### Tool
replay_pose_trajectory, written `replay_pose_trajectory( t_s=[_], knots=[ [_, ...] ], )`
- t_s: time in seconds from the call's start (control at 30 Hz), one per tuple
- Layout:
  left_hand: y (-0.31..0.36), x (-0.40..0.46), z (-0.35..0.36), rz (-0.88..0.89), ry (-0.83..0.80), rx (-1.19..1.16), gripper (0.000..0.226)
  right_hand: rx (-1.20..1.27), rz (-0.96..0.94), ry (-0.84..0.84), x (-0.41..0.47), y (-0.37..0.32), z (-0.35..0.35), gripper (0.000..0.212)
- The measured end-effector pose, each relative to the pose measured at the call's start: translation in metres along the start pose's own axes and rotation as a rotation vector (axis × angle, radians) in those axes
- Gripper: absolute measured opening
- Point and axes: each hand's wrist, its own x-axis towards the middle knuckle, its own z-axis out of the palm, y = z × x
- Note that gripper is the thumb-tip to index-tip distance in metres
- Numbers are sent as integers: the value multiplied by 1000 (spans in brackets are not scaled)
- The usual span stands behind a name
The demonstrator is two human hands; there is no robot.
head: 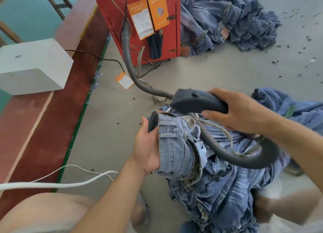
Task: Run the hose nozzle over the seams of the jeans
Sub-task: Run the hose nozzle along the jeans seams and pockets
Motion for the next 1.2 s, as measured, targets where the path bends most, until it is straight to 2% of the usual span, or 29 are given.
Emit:
replay_pose_trajectory(
  t_s=[0.1, 0.17, 0.23, 0.33, 0.4, 0.53, 0.57, 0.67, 0.77, 0.83, 0.93, 1.0, 1.07, 1.2],
  knots=[
    [-1, 2, 1, 1, 23, 21, 104, -86, -19, -257, -5, 0, -1, 29],
    [-6, 4, 2, -11, 48, 37, 104, -87, -70, -340, -7, -6, 22, 34],
    [-10, 3, 2, -11, 70, 23, 102, -36, -105, -244, -5, -13, 39, 39],
    [-9, 2, 3, -15, 33, -5, 103, 99, -70, -15, 2, -12, 25, 35],
    [-5, 2, 4, -26, 1, -17, 106, 48, -53, -7, 1, -2, 4, 28],
    [-7, 4, 2, -31, -9, -3, 109, -48, -39, -330, -9, 4, 7, 31],
    [-9, 4, 3, -35, -9, -7, 110, -55, -58, -358, -10, 0, 17, 34],
    [-14, 2, 4, -37, -14, -70, 108, -19, -97, -193, -6, -9, 37, 37],
    [-12, 1, 3, -39, -26, -72, 104, 36, -25, -16, -1, -1, 17, 33],
    [-9, 1, 3, -44, -24, -45, 106, -17, 12, -89, -3, 9, -1, 31],
    [-12, 2, 4, -58, -53, -19, 108, -56, 11, -311, -9, 8, 3, 33],
    [-15, 2, 5, -73, -71, -35, 109, -55, -29, -326, -11, 1, 23, 36],
    [-17, 2, 5, -75, -61, -51, 107, -9, -69, -200, -8, -7, 34, 36],
    [-12, 2, 3, -84, 7, -19, 103, 107, 44, 25, -1, 4, 9, 27]
  ],
)
